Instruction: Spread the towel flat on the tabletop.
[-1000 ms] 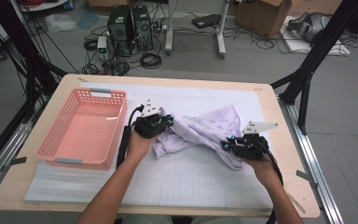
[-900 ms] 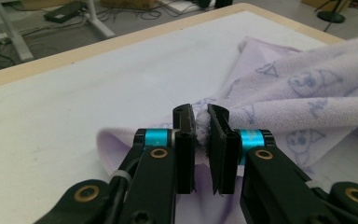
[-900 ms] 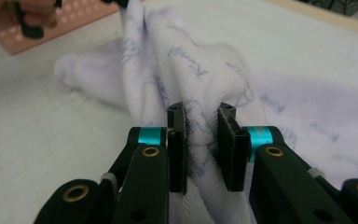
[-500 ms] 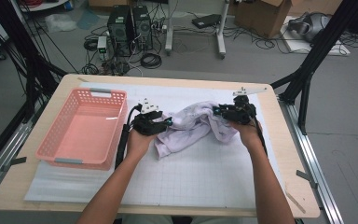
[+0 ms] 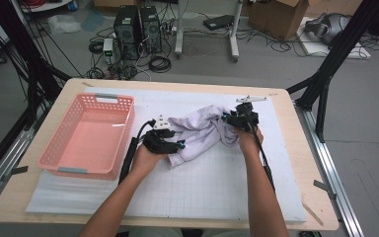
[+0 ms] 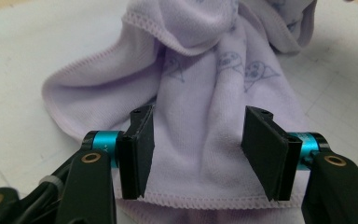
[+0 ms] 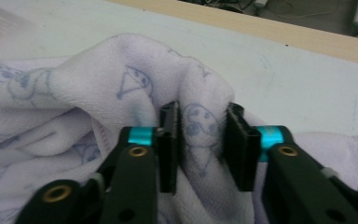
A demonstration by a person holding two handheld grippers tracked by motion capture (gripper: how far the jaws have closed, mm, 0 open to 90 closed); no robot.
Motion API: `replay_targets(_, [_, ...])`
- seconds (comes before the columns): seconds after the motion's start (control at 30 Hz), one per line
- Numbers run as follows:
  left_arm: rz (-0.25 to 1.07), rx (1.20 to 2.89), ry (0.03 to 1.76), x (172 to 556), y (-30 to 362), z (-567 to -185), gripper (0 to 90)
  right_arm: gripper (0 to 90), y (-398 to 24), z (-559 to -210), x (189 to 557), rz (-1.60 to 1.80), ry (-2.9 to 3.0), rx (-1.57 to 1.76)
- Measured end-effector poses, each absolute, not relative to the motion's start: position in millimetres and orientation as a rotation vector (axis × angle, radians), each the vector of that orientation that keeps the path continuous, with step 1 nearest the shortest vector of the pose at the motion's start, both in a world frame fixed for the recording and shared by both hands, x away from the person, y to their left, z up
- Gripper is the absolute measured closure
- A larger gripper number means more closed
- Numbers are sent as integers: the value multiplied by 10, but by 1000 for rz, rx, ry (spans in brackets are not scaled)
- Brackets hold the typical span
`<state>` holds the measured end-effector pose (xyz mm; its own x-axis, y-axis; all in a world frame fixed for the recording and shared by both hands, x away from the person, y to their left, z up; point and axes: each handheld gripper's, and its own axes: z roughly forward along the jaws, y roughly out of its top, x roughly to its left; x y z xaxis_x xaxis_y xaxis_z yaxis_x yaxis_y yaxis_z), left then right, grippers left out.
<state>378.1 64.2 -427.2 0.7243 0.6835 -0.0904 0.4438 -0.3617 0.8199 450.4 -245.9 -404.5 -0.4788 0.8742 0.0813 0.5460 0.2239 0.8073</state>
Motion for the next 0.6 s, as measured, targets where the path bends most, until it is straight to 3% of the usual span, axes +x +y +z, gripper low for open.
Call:
replay_targets(0.1, [309,2064,860,3788,585,-4349,441,539,-2530,-3975,4418,1176,2114,1301])
replay_targets(0.2, [322,2121,835,3771,495,-4410,472,518,-2618,-3882,4276,1213,2105,1260])
replay_targets(0.37, [359,2124,749,3706,442,-4362,742,524,-2693,-3758,3954,1200,2128,1148])
replay_targets(0.6, [338,2015,709,3654,524,-4190,891,602,-2654,-3892,3552,1215,2245,1023])
